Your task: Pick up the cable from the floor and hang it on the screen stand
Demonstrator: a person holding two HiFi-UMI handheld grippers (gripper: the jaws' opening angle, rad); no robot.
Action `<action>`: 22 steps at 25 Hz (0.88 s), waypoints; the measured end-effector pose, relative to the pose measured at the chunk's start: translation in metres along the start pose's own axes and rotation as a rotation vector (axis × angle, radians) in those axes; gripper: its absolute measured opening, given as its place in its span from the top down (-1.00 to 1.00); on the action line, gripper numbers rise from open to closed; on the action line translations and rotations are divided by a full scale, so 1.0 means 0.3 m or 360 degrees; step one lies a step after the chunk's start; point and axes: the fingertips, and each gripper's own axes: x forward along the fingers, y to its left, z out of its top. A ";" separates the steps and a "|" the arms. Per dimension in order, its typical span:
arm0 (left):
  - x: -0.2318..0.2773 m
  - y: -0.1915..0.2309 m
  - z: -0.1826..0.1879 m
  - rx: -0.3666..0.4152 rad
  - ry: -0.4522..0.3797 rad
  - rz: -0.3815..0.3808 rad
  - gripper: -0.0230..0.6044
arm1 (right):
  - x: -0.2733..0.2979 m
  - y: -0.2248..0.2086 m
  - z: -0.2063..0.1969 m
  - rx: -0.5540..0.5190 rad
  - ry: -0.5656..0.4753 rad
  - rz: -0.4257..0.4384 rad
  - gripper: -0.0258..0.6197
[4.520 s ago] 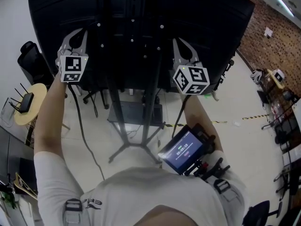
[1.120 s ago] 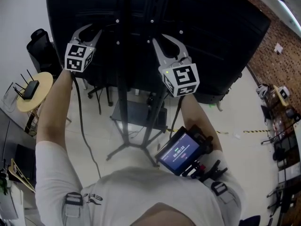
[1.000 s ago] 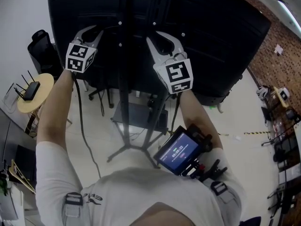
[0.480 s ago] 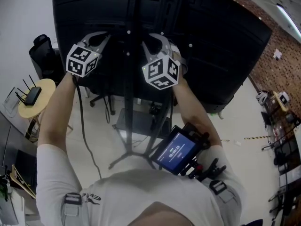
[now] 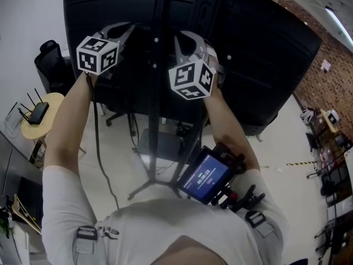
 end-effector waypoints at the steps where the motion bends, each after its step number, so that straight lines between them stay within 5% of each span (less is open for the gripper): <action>1: 0.014 0.013 -0.005 -0.0025 0.0026 0.0028 0.92 | 0.006 -0.006 0.004 0.0011 0.0010 -0.0009 0.81; 8: 0.059 0.047 -0.082 -0.0107 0.0223 0.0143 0.92 | 0.047 -0.014 -0.014 0.0035 0.0128 0.0016 0.81; 16: 0.043 0.055 -0.092 -0.0171 0.0243 0.0157 0.92 | 0.095 -0.003 -0.005 -0.0047 0.0295 0.0065 0.81; 22: 0.017 0.033 -0.120 -0.0166 0.0244 0.0093 0.88 | 0.118 0.013 -0.013 -0.0276 0.0423 0.0060 0.83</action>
